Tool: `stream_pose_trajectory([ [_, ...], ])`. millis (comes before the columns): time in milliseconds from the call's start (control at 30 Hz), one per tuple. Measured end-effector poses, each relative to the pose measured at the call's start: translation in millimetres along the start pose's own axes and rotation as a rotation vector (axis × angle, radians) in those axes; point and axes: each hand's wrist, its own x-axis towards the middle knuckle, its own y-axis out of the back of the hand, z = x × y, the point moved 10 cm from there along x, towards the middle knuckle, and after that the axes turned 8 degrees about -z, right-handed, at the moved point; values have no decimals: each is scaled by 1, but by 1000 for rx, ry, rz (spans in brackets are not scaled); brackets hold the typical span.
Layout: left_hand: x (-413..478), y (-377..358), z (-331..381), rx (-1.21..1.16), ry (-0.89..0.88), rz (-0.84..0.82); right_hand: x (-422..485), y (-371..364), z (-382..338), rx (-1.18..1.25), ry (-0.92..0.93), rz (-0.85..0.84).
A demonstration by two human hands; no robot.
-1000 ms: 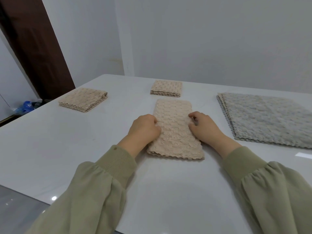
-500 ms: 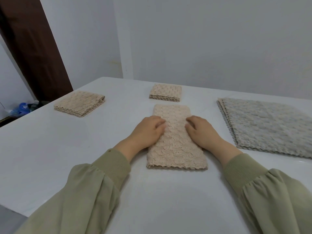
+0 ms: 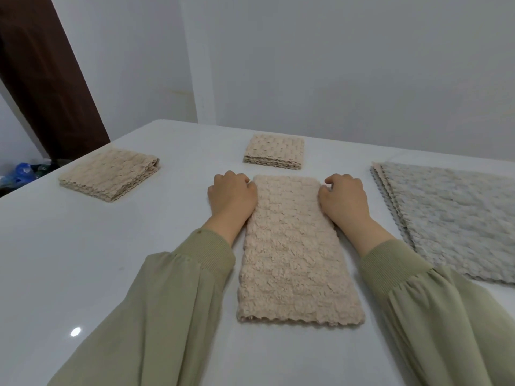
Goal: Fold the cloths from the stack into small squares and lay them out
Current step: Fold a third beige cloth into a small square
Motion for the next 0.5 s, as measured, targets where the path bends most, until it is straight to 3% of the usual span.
stream_pose_trajectory([
  [267, 21, -10, -3, 41, 62, -38, 21, -3, 0, -171, -69, 48],
  [500, 22, -15, -1, 21, 37, -79, 23, -11, 0, -121, -83, -34],
])
